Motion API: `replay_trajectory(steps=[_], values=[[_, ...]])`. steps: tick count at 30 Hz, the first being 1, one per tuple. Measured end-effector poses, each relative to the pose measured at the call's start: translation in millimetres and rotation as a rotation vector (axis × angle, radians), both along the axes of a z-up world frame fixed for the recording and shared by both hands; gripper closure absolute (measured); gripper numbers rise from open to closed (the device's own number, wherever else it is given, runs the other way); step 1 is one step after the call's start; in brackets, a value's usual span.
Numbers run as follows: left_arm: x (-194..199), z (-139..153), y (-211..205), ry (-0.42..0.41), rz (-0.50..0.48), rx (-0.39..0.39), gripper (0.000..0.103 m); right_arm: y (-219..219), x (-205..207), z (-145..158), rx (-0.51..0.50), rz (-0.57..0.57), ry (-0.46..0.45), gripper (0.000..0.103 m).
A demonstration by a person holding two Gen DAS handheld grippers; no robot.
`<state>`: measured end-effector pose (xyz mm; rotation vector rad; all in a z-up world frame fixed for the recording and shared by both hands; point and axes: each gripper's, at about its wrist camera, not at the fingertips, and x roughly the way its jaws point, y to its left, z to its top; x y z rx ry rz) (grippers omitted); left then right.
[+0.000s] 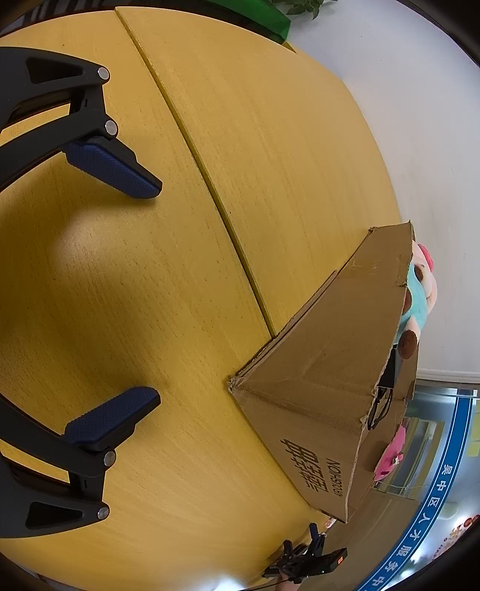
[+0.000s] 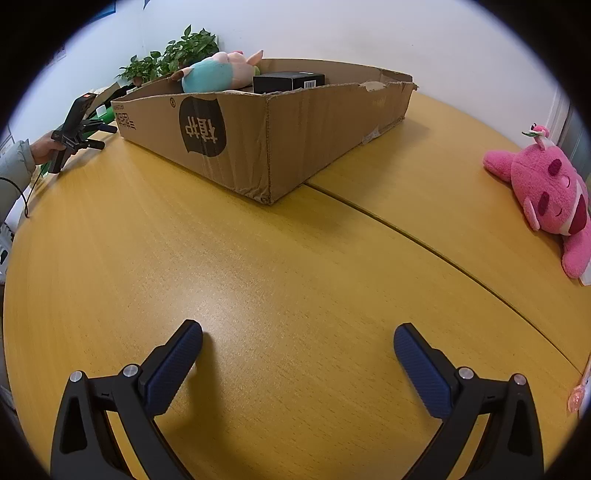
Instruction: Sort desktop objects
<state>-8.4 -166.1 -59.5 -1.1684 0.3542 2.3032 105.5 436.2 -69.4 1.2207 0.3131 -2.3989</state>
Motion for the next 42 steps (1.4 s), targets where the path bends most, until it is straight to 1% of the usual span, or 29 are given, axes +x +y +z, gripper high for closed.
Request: replay_trajectory(steps=[2, 42], values=[[-4.8, 0.6, 1.7, -0.001, 0.000, -0.002, 0.000, 1.5, -2.4, 0.7, 0.002, 0.000, -0.002, 0.000], [-3.4, -0.4, 0.0, -0.001, -0.001, 0.001, 0.000, 2.1, -3.4, 1.2, 0.001, 0.001, -0.002, 0.000]])
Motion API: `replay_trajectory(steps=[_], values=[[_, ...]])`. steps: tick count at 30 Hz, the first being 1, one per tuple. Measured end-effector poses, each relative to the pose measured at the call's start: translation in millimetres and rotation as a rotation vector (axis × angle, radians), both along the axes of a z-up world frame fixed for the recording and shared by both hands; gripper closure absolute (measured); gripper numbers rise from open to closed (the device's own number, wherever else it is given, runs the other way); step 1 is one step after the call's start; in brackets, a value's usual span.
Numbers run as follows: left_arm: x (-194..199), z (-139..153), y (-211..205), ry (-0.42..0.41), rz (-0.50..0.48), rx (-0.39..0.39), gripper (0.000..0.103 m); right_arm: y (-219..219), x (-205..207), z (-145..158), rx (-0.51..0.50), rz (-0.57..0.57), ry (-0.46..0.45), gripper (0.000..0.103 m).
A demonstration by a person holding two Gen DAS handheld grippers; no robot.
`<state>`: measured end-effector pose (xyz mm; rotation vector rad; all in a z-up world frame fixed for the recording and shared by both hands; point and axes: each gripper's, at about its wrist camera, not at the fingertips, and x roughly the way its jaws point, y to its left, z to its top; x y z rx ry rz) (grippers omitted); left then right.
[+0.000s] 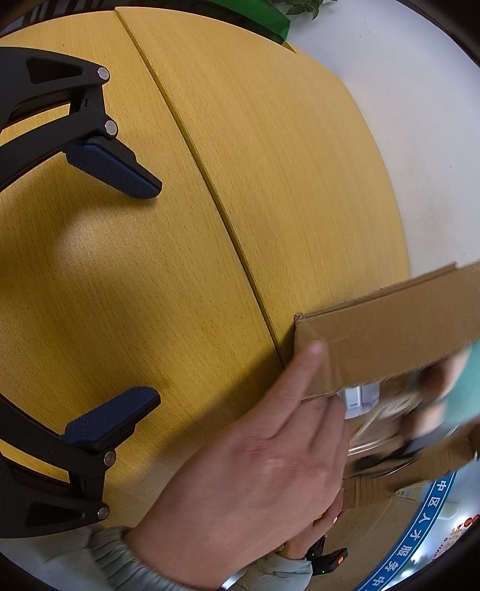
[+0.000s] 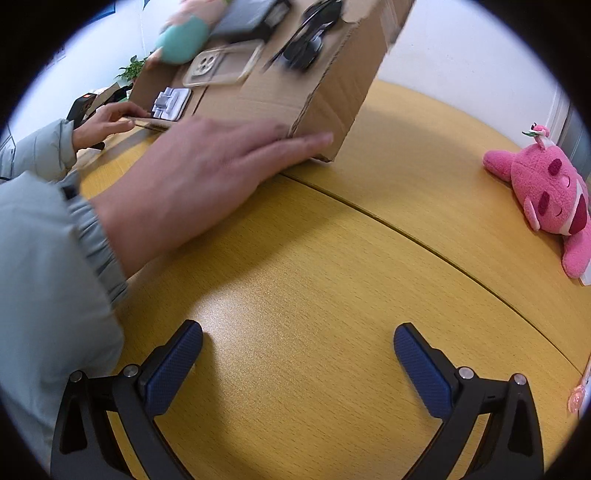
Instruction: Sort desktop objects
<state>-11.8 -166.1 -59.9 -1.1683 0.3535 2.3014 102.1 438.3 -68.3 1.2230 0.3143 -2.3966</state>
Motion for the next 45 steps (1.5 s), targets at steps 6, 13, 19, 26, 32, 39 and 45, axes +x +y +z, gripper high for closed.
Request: replay_trajectory(steps=[6, 13, 19, 26, 32, 39, 45], values=[[-0.3, 0.0, 0.6, 0.000, 0.000, 0.000, 0.000, -0.2, 0.2, 0.0, 0.000, 0.000, 0.000, 0.000], [-0.6, -0.8, 1.3, 0.000, -0.001, 0.000, 0.000, 0.9, 0.3, 0.1, -0.001, 0.000, 0.000, 0.000], [-1.0, -1.2, 1.9, 0.000, -0.001, -0.001, 0.000, 0.9, -0.8, 1.2, -0.001, 0.001, 0.000, 0.000], [-1.9, -2.2, 3.9, 0.000, -0.002, -0.001, 0.000, 1.6, -1.6, 1.7, -0.001, 0.001, 0.000, 0.000], [-2.0, -2.3, 3.0, 0.000, -0.002, -0.001, 0.000, 2.9, -0.7, 0.3, -0.002, 0.001, 0.001, 0.000], [-2.1, -2.9, 2.9, 0.000, -0.003, -0.001, 0.000, 2.6, -0.2, 0.3, -0.002, 0.002, 0.001, 0.000], [-2.6, -3.6, 3.5, 0.000, -0.003, -0.001, 0.000, 3.0, -0.1, 0.0, -0.001, 0.002, 0.002, 0.000]])
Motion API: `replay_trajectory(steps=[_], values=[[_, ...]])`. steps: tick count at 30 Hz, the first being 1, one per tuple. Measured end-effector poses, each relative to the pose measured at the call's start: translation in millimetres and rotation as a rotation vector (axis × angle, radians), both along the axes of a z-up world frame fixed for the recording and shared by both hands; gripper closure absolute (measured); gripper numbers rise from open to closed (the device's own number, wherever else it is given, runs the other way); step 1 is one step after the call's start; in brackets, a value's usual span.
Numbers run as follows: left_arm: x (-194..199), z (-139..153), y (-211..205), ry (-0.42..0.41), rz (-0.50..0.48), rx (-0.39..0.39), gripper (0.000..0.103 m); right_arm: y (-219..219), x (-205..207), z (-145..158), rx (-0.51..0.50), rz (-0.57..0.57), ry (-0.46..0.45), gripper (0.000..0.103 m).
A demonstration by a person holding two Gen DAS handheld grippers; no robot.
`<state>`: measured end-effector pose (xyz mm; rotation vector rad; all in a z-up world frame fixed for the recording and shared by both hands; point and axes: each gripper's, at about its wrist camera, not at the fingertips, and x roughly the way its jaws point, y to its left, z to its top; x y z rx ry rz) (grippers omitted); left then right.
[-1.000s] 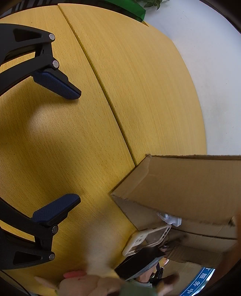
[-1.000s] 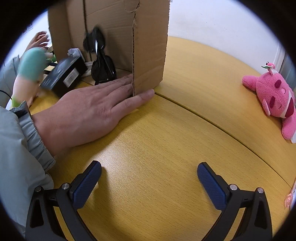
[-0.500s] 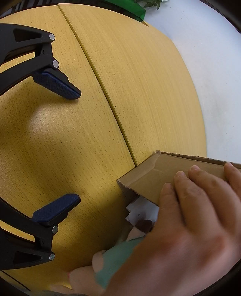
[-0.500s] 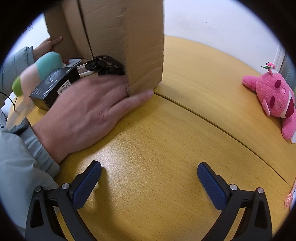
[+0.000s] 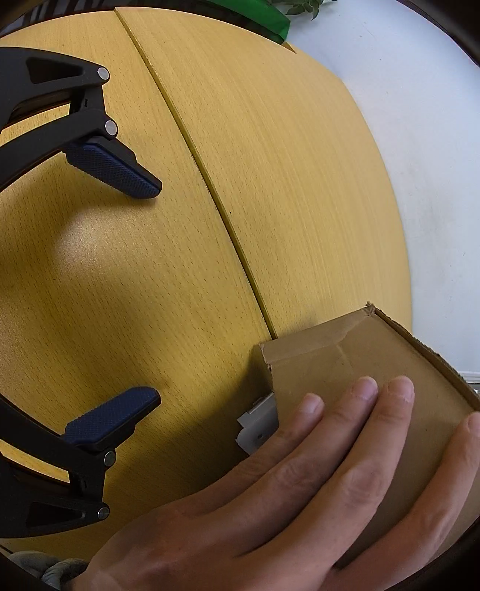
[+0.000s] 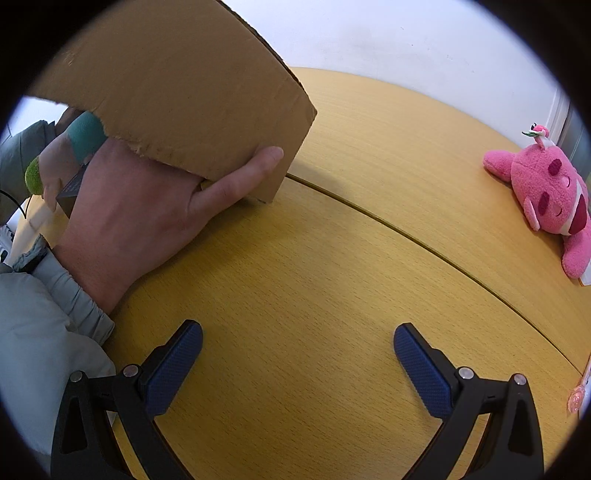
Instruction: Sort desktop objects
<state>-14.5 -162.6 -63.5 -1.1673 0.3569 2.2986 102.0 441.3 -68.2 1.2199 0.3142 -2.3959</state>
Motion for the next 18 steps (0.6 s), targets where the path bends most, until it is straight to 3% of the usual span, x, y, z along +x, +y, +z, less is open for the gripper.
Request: replay_trajectory(steps=[18], values=[[0.4, 0.0, -1.5, 0.000, -0.002, 0.000, 0.000, -0.4, 0.3, 0.7, 0.001, 0.001, -0.001, 0.000]])
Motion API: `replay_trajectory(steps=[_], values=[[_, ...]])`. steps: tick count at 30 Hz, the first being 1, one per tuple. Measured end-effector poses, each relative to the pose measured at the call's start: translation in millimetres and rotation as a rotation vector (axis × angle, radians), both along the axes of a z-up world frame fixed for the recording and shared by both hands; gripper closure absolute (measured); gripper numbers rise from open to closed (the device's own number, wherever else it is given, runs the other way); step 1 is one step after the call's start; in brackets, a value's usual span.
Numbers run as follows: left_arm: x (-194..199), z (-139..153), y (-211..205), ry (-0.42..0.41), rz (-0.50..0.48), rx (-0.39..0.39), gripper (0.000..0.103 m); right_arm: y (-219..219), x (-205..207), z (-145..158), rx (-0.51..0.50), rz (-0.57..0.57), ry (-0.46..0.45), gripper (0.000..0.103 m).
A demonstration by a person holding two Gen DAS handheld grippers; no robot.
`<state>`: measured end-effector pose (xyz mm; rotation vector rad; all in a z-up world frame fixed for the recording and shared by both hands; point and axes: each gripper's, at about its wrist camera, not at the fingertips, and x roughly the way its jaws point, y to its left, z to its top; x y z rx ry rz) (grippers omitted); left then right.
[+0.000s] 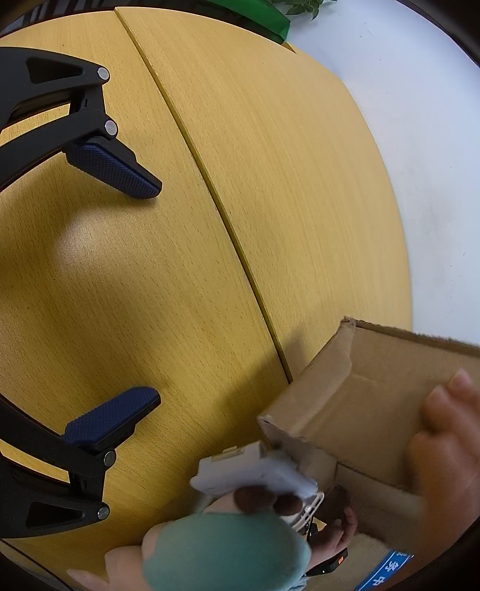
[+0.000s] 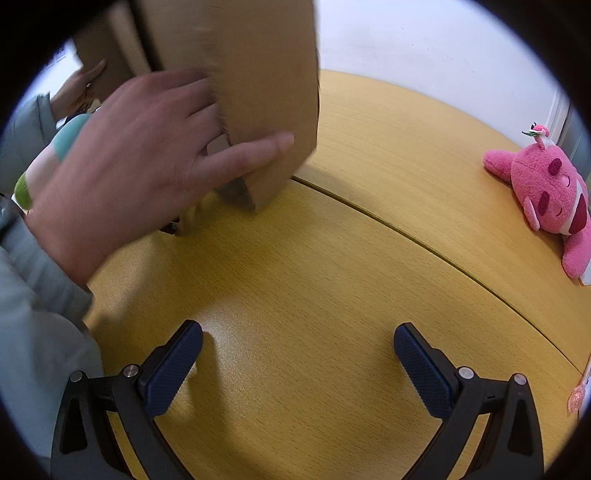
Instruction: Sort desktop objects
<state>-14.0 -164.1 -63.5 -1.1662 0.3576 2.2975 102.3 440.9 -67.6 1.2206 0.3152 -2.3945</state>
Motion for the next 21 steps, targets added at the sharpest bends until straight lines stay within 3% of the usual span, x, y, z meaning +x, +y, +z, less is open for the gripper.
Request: replay_trajectory(steps=[21], values=[[-1.1, -0.3, 0.4, -0.001, -0.003, 0.000, 0.000, 0.7, -0.2, 1.1, -0.001, 0.001, -0.001, 0.000]])
